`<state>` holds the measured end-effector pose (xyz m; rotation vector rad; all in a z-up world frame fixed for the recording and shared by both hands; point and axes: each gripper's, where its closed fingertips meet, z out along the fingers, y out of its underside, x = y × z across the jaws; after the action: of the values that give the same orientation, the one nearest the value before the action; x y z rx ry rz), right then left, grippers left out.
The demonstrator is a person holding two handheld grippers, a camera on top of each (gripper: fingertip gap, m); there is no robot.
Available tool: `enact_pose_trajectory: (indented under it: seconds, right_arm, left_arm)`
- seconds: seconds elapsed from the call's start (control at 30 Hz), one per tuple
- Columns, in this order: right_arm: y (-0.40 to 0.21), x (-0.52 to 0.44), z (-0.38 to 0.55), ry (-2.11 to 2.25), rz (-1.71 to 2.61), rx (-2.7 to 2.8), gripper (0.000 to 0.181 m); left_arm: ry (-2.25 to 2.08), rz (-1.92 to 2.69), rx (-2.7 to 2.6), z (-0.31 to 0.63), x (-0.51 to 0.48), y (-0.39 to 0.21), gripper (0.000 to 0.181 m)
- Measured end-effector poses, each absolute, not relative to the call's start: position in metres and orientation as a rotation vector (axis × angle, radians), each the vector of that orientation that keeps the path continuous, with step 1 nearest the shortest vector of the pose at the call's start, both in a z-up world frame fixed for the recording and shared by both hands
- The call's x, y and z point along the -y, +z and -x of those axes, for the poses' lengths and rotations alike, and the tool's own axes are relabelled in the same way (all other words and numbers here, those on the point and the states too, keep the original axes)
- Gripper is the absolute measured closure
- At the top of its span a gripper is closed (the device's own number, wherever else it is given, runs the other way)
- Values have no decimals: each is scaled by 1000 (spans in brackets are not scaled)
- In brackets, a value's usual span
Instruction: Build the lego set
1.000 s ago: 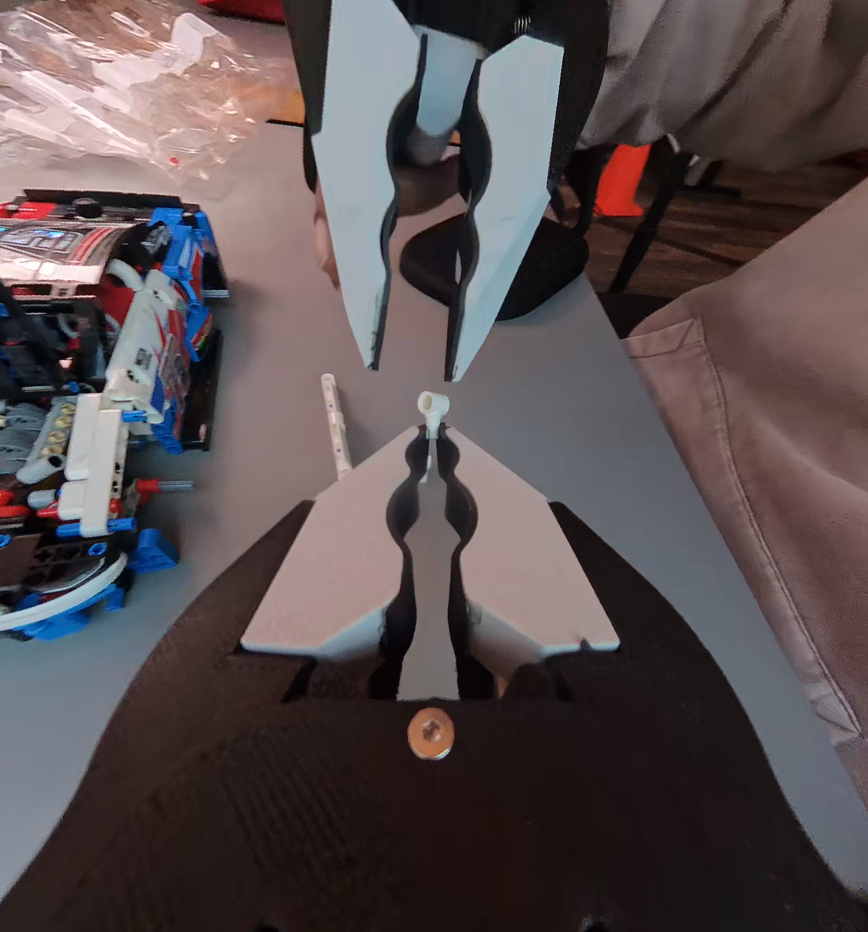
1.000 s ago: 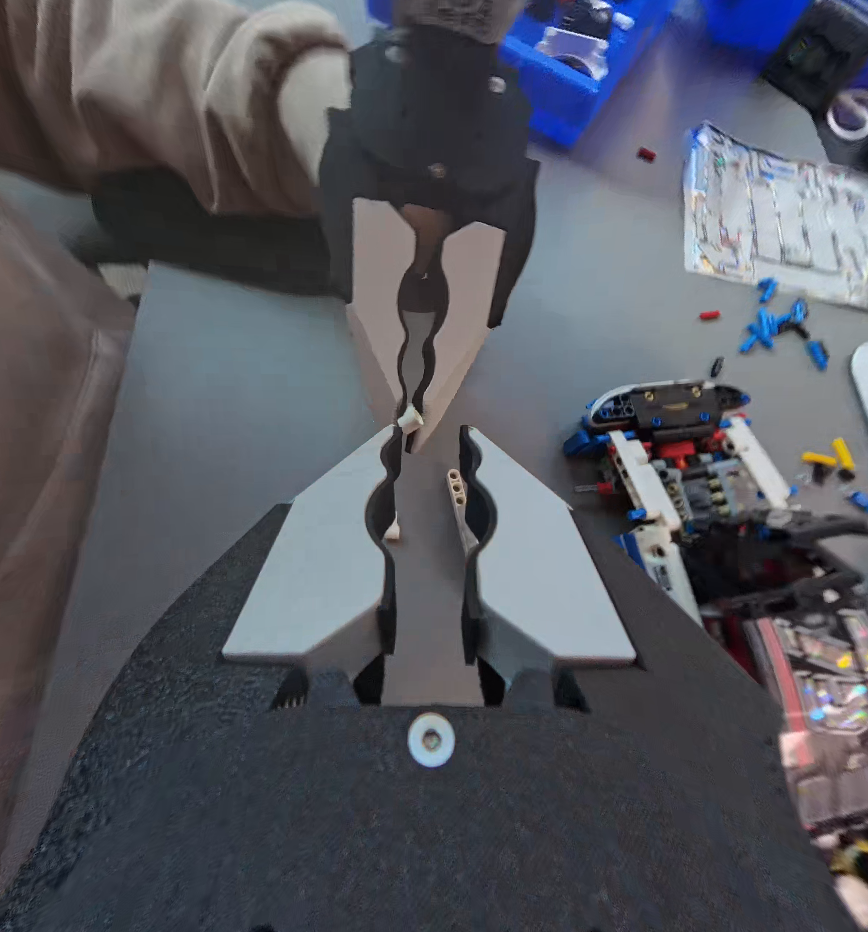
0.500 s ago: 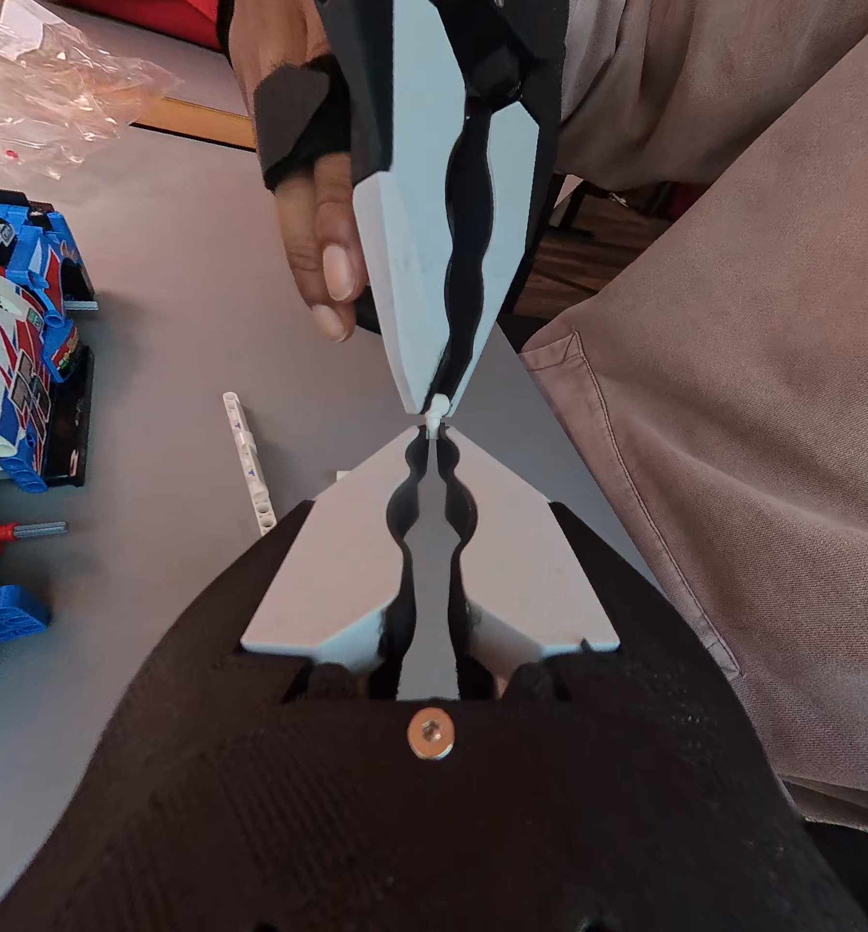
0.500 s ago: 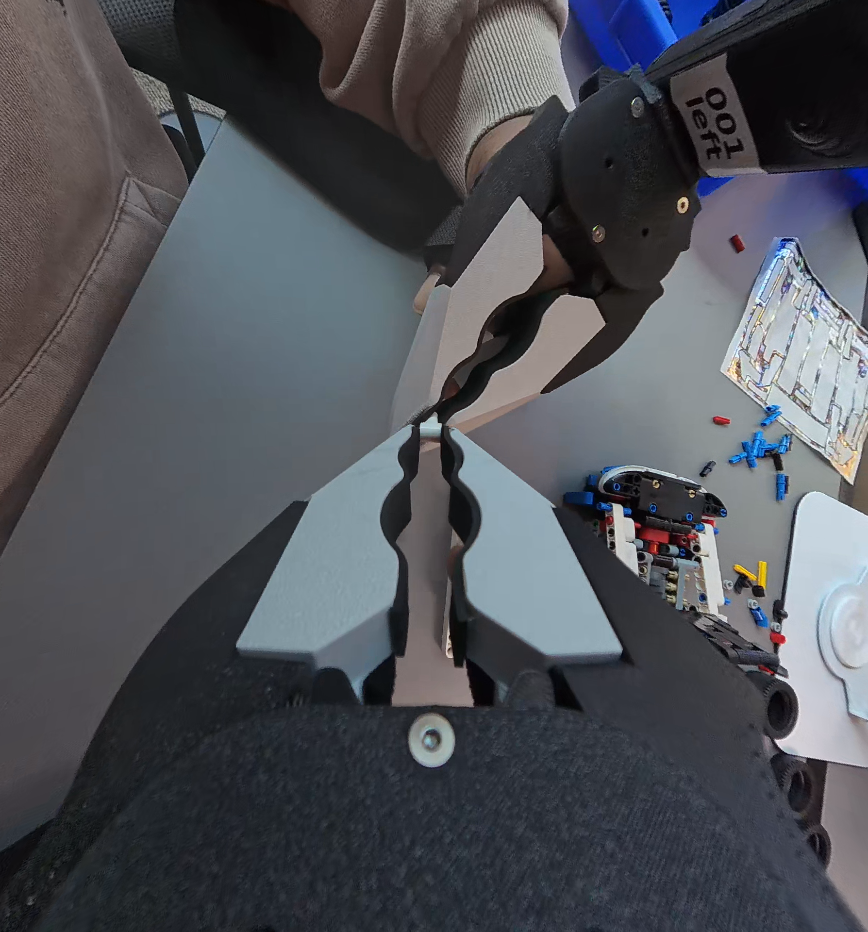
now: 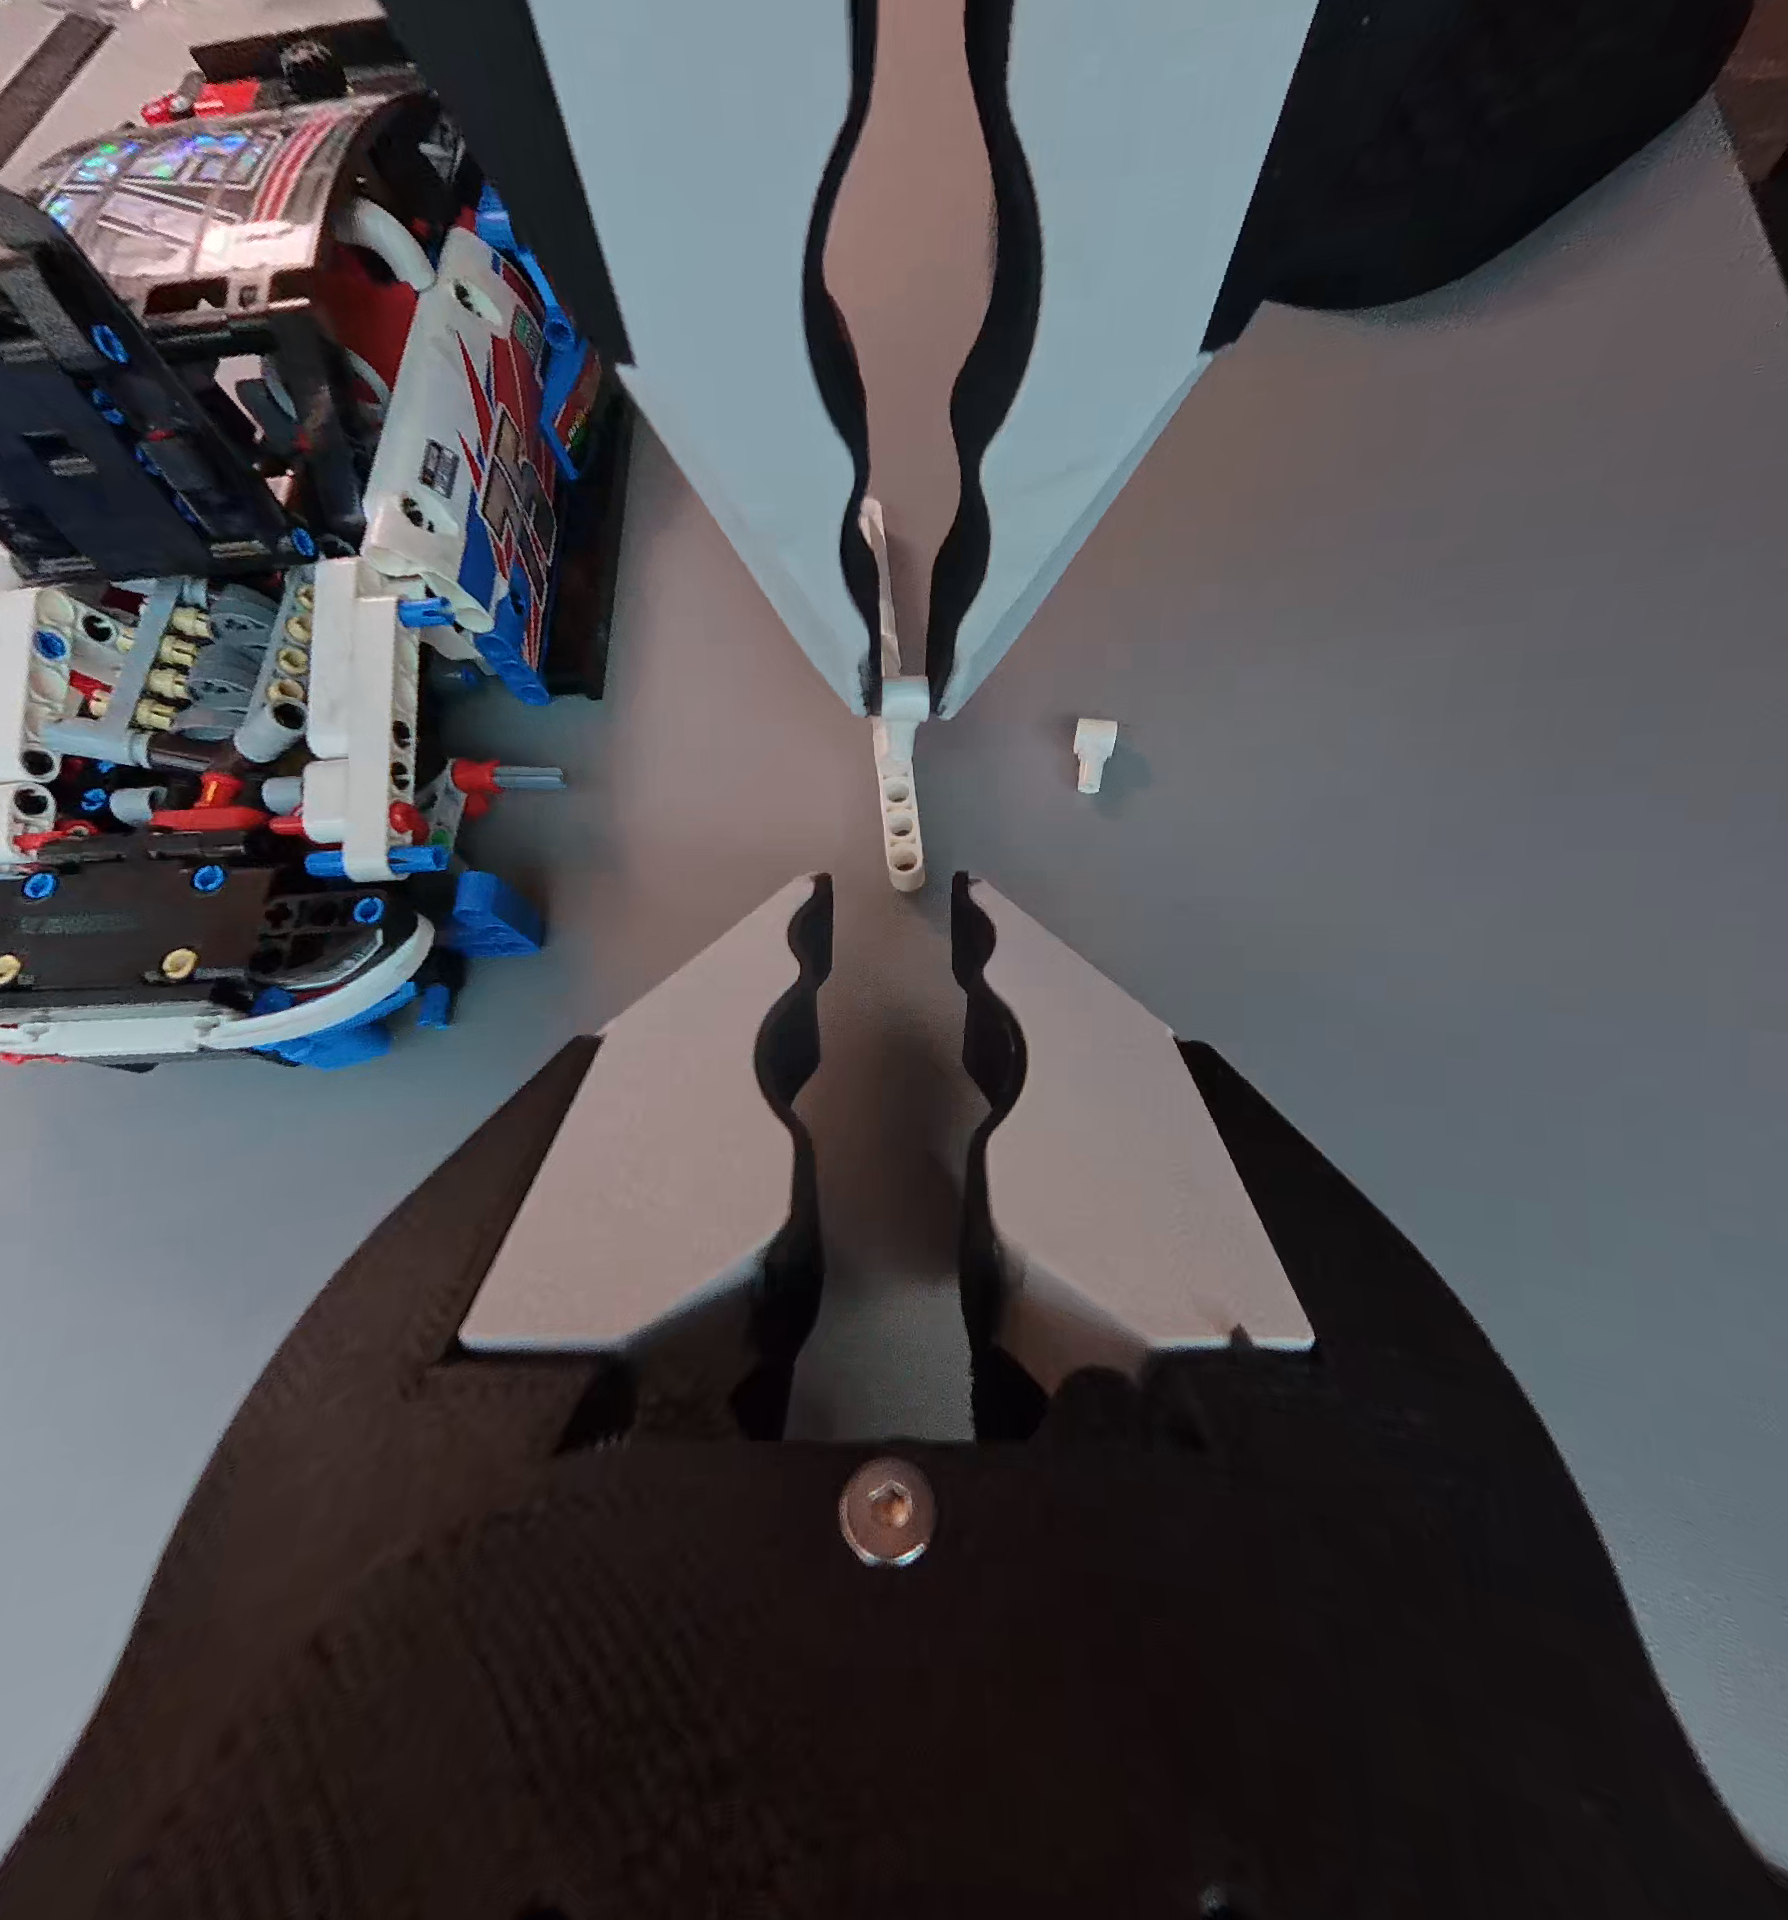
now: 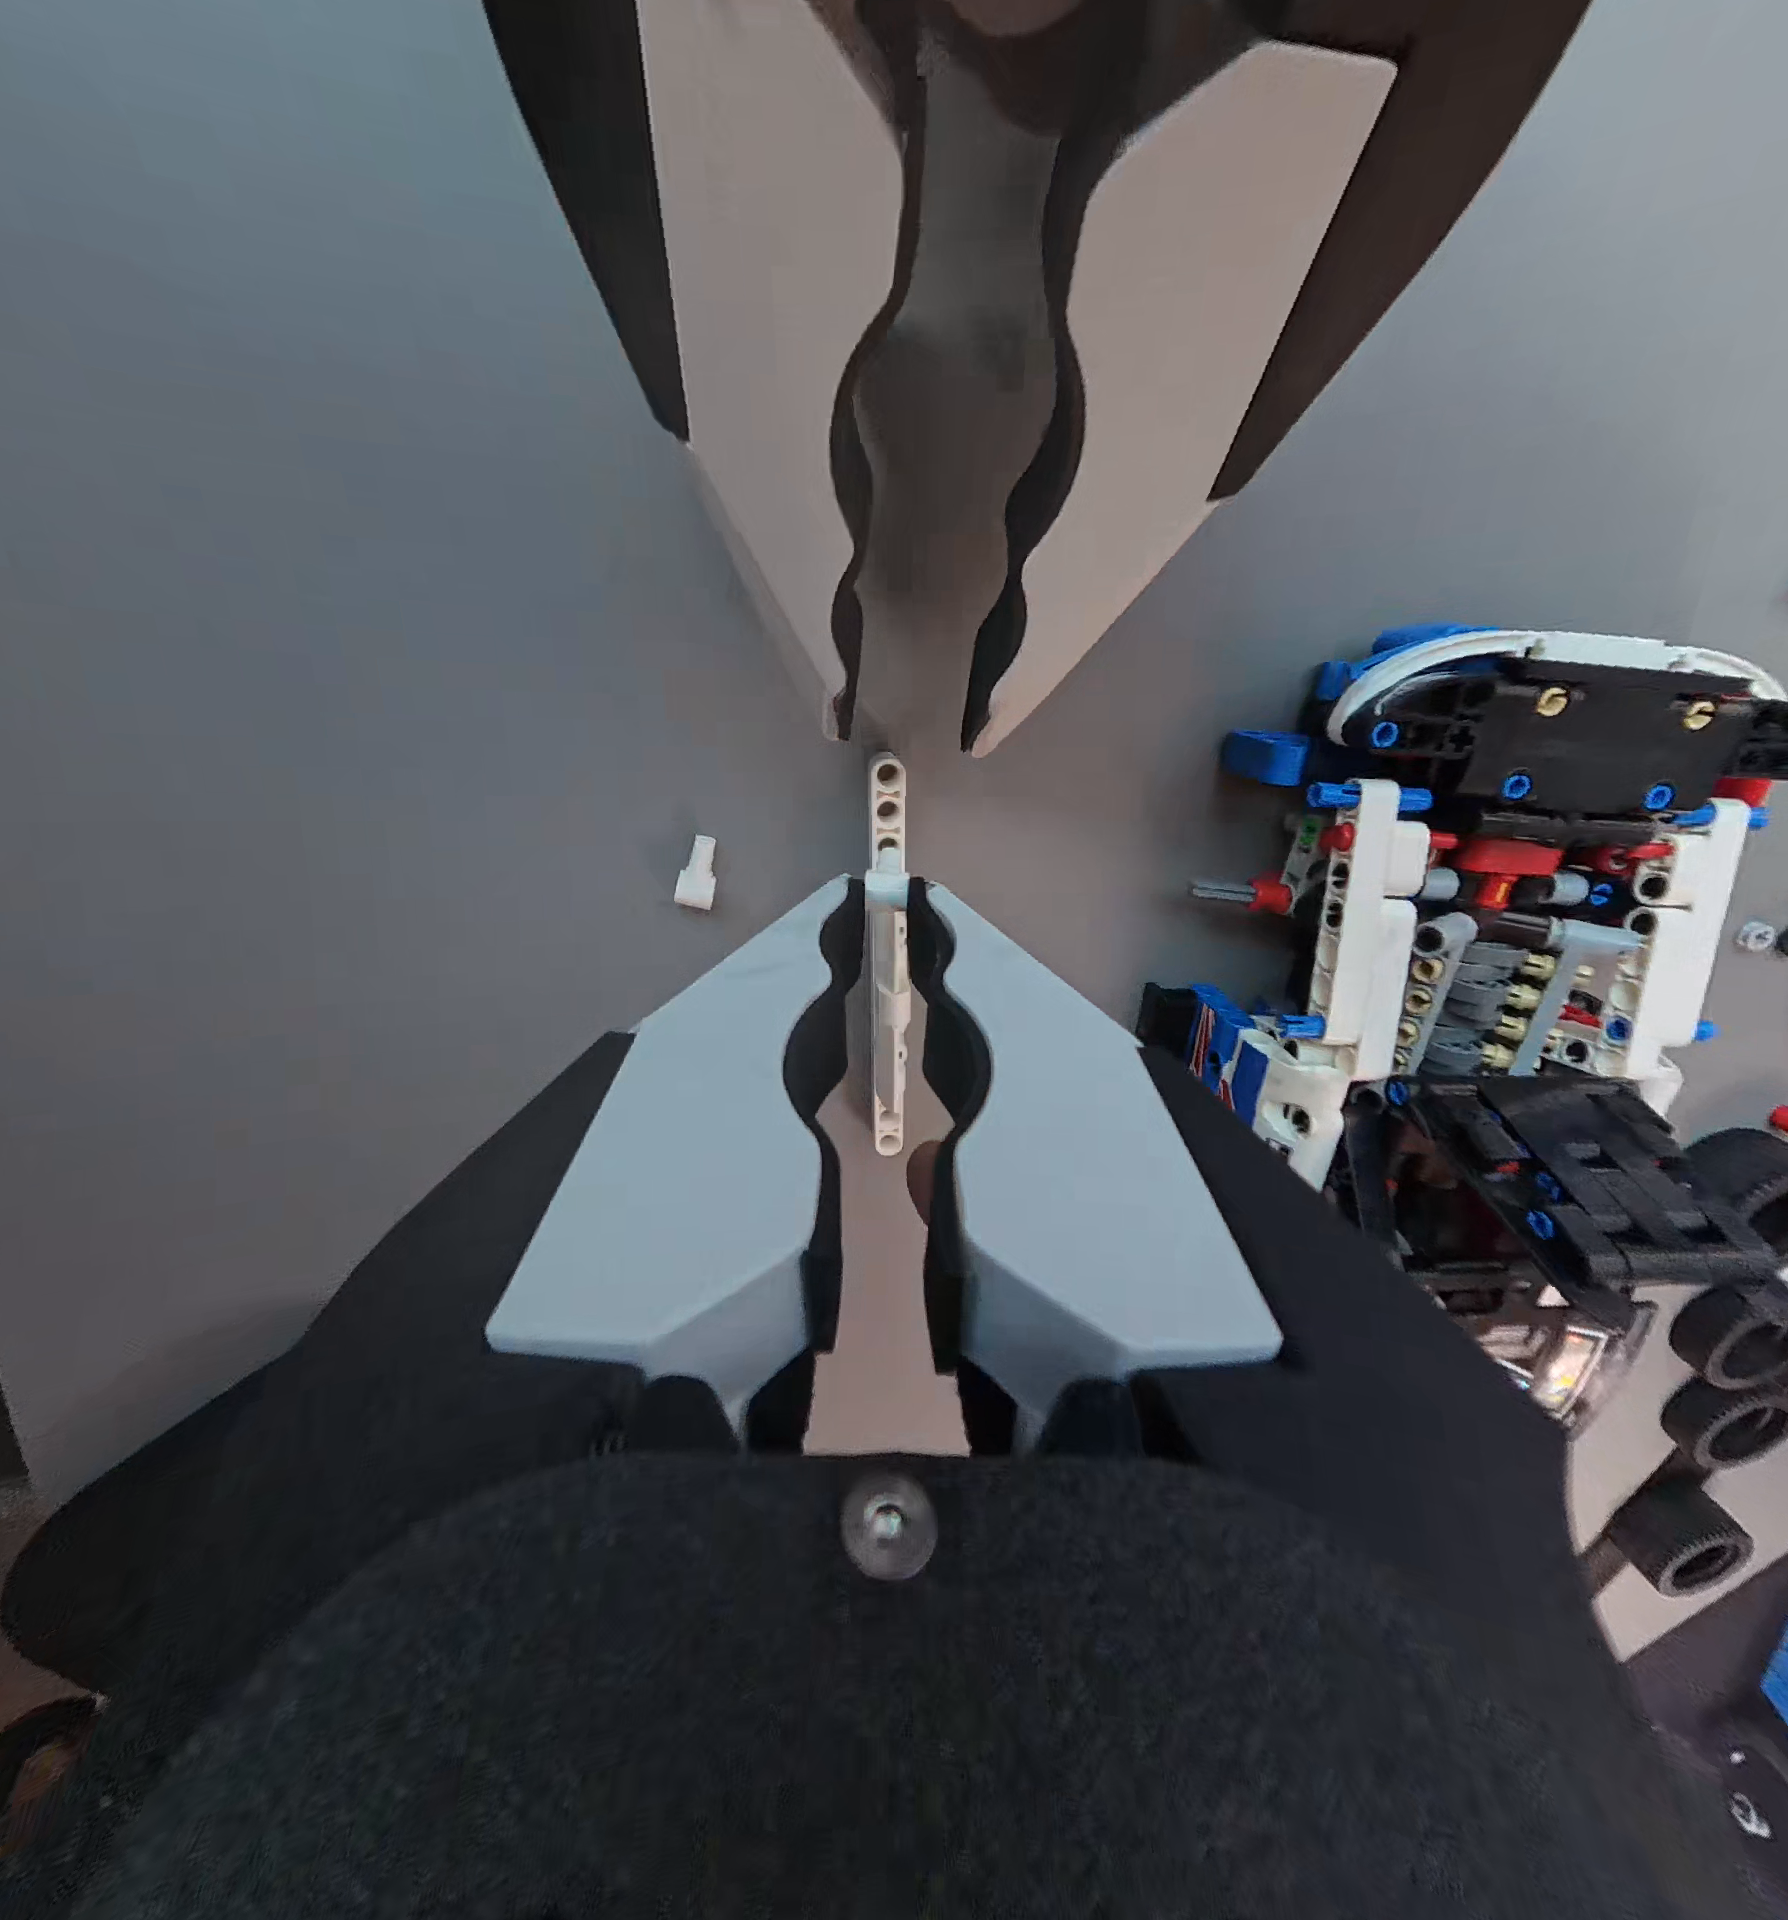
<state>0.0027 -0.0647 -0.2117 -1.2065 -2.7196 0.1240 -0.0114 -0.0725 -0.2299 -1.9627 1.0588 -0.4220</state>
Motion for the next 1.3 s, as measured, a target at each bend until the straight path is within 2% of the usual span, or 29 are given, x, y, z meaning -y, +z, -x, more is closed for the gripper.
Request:
enact_pose_trajectory:
  seconds: [0.53,1.0,1.3]
  right_arm:
    - [-225,63,-4,94,1195,2663,175]
    - [-230,57,-7,16,1135,2692,175]
    - [-231,57,-8,-66,1067,2723,175]
  left_arm:
    - [-383,1936,-1044,9,69,-227,170]
    - [-426,1964,-1035,9,69,-228,166]
    - [-541,2155,-808,7,61,-236,142]
